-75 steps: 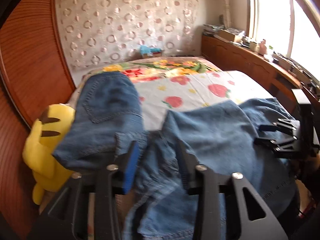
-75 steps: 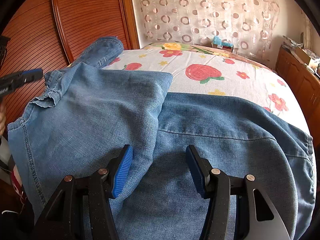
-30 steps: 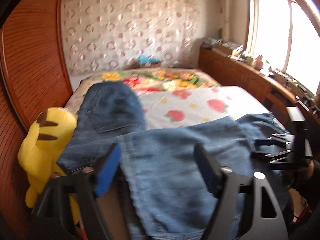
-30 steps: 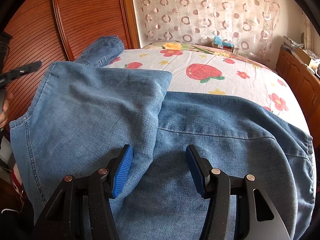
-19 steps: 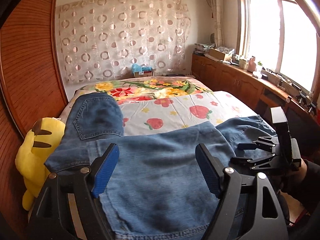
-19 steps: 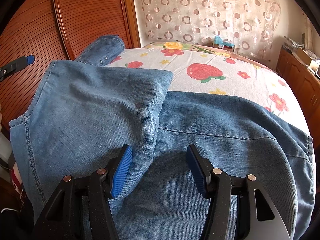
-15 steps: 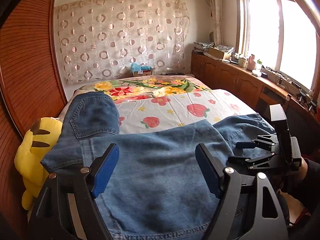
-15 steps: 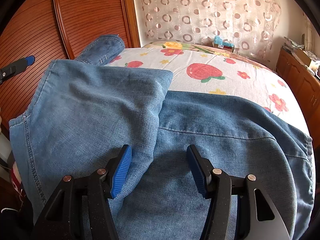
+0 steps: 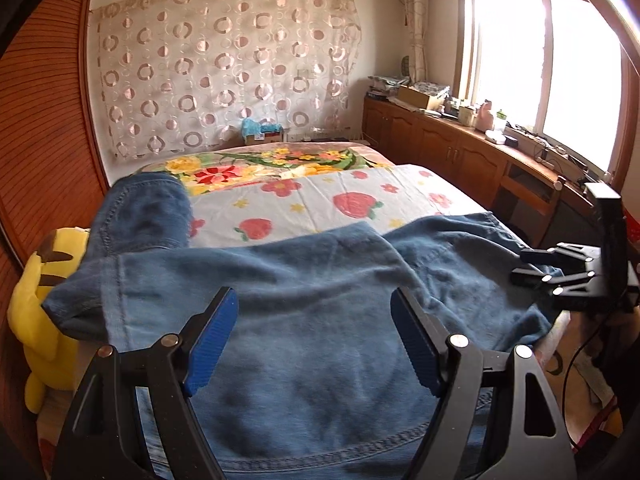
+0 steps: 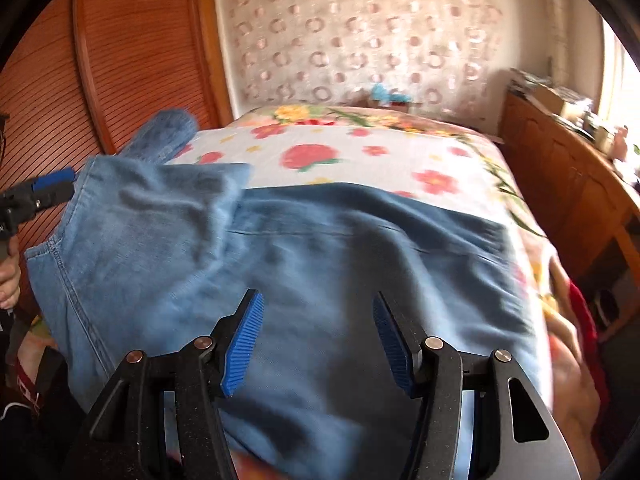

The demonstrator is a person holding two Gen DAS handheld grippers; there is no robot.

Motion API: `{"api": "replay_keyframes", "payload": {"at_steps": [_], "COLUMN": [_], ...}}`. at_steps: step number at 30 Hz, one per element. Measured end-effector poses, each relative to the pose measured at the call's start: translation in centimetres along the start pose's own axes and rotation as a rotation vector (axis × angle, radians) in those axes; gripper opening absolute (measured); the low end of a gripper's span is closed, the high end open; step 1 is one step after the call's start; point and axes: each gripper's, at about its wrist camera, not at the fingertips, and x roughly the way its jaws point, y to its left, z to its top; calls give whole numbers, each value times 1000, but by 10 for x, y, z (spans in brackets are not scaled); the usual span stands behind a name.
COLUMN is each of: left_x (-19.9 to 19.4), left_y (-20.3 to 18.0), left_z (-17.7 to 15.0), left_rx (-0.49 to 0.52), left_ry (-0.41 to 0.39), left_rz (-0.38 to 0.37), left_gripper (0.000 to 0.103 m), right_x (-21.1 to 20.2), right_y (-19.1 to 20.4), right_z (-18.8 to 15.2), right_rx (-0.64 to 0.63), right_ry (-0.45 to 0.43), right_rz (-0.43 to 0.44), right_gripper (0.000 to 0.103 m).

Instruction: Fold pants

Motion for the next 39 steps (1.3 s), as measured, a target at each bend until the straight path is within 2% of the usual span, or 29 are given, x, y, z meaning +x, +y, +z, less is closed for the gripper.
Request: {"api": "replay_keyframes", "payload": {"at_steps": [7,13,20,25,31,33,37,39], "left_x": [11,30,54,55,56,55,54,54], "left_y": [-29,-45,-51,-53,-53,-54,-55,-55], "left_z": [-15,-32,-50,-55,-56,-57,-56,-56], "left_rx": [13,21,3,-6,-12,-7,4,-7], "left_ry": [38,111,202,187,180,175,176,185], "left_rz": [-51,-71,-75,-76,-82,-86,-71,-77], "left_gripper": [79,79,79,82,85,87,87,87], "right_x": [-39,-52,-40,-23,-19,-19,-16,-17], "right_y": [-57,-89,-87,-90,-85,-83,-80,-80], "right_z": [-49,-72,-74,-70,-71,-72,-73,-71], "right_rx": [95,183,204,216,172,154,143,144], "right_ry": [14,19,44,74,82,83,84,77], "right_rz": [-110,-149,-171,-166,-201,-213,-162,-150], "right_gripper": [59,59,59,52,51,44,13,10]}}
